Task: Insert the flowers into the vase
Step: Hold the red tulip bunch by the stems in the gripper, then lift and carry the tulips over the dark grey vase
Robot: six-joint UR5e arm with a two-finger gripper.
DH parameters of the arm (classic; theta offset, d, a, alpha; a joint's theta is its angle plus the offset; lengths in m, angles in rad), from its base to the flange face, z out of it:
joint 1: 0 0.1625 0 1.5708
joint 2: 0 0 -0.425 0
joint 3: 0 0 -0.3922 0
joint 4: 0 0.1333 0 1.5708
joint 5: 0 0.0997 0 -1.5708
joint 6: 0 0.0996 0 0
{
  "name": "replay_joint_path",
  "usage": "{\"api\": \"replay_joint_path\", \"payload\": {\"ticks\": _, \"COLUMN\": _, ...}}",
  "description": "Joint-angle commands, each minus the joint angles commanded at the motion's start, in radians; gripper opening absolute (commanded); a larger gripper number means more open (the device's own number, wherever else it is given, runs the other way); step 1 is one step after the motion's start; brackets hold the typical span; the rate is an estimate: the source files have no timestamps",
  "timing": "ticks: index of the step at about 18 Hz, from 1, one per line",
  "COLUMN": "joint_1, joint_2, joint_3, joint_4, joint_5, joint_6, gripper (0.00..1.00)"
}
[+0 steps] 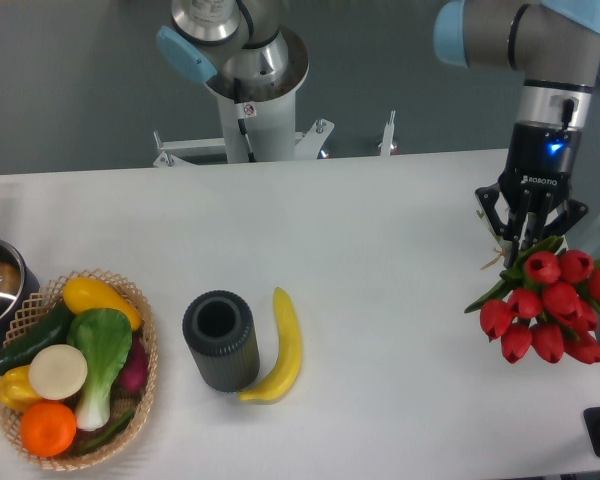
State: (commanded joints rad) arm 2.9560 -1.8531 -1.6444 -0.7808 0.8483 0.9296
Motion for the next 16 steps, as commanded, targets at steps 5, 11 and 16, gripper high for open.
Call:
{"api": "replay_joint_path", "payload": {"ticks": 5, "joint_1": 0.000, "joint_2": 0.006, "joint_3": -0.005, "joint_4": 0.000, "joint_5": -0.002, "joint_6": -0.002, "gripper": 0.09}}
{"api": "replay_joint_path", "payload": {"ticks": 11, "joint_1": -0.023, "joint_2": 0.006, "joint_3": -0.008, "joint_4": 0.000, "joint_5": -0.009, "joint_6": 0.002, "gripper": 0.10}}
{"api": "replay_joint_path", "payload": {"ticks": 16, "joint_1": -0.109, "joint_2": -0.002, "joint_3": 0.000, "joint_4": 0.003, "joint_5": -0.043, "joint_6": 0.008, "gripper": 0.10}}
